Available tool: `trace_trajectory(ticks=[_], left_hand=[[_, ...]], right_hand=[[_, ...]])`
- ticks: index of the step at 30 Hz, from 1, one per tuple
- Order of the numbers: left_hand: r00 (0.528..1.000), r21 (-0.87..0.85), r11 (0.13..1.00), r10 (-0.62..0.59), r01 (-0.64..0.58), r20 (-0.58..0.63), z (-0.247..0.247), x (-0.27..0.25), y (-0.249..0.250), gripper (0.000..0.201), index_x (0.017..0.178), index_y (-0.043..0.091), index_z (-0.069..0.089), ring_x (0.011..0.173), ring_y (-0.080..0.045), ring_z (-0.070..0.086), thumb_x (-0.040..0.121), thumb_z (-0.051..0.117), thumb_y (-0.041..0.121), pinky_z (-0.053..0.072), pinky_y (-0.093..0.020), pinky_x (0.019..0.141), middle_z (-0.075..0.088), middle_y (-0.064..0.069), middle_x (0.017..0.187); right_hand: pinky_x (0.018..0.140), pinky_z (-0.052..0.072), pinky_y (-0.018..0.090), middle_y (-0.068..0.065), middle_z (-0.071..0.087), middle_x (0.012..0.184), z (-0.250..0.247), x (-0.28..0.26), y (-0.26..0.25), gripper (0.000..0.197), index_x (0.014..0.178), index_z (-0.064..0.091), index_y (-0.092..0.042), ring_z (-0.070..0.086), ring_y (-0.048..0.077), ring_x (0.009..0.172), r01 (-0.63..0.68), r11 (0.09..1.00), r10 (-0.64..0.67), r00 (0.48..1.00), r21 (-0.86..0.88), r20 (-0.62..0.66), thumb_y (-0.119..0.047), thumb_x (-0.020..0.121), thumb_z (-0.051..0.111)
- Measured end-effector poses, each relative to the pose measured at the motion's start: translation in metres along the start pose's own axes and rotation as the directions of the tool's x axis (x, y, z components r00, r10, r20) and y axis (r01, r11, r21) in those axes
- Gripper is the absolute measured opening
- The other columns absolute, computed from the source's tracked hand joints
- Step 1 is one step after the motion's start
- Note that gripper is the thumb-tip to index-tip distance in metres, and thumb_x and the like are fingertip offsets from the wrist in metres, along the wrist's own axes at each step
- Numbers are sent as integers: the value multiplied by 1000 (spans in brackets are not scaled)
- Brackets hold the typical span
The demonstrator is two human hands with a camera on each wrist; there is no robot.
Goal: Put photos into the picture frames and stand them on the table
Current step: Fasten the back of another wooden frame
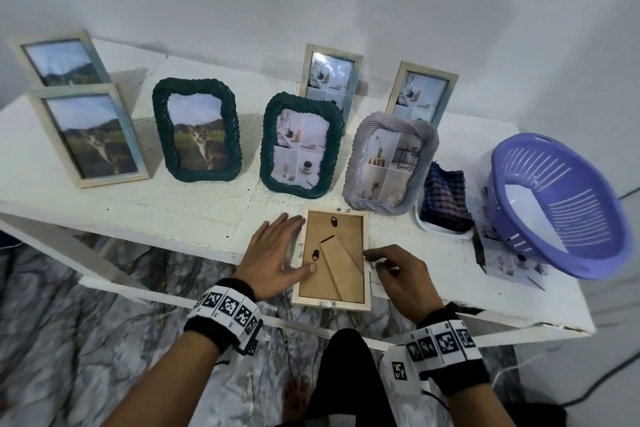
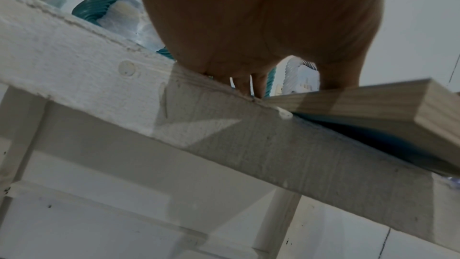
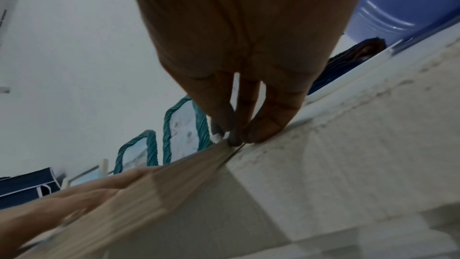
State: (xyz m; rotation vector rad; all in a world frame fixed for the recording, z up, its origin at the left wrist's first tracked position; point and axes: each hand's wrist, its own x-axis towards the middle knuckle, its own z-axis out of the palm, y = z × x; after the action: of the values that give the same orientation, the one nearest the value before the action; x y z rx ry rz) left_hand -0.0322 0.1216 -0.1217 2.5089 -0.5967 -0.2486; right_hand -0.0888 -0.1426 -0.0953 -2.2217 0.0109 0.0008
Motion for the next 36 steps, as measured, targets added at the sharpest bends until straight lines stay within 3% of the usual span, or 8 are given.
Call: trace_trajectory(ticks=[5,11,24,32,36], left_hand=[[1000,-2,1000,-2,2,1,-2,0,2,97,154,23,14,144,-1,-1,76,36,77,-8,-26,116,17,2,162],[1000,-12,1000,-6,6,9,-3,-1,4,98,154,22,14,146,-4,-2,76,36,76,-9,-26,116,16,2,162],[1000,-20,1000,-2,3,8,-2,-1,2,97,154,20,13,144,-1,-3,78,41,73,-10,-27,116,15,-1,162],[1000,-15,1000,5,-5,-7,-2,0,2,99,153,20,15,146,-4,0,75,37,76,-8,-27,117,17,-1,162],[999,-32,999,3,-4,-46,0,-2,3,98,151,18,19,149,-10,6,75,41,74,-8,-26,116,23,-4,160]], right_hand=[[69,44,12,-6,70,95,-13,12,4,25,98,73,-27,62,9,77,33,999,-37,989,26,142,-6,88,66],[71,44,13,-7,68,100,-23,16,10,27,104,74,-23,60,8,82,68,995,-83,964,70,252,-4,87,66],[72,43,16,-10,62,95,-14,17,12,17,101,69,-29,58,7,81,162,987,-157,963,-7,218,-20,87,70],[62,42,23,-14,51,81,4,19,2,10,94,57,-33,48,6,71,169,943,-147,984,-285,98,-39,89,63],[60,39,23,-15,52,78,6,19,0,15,97,54,-30,48,5,69,125,946,-111,992,-299,66,-41,89,62]])
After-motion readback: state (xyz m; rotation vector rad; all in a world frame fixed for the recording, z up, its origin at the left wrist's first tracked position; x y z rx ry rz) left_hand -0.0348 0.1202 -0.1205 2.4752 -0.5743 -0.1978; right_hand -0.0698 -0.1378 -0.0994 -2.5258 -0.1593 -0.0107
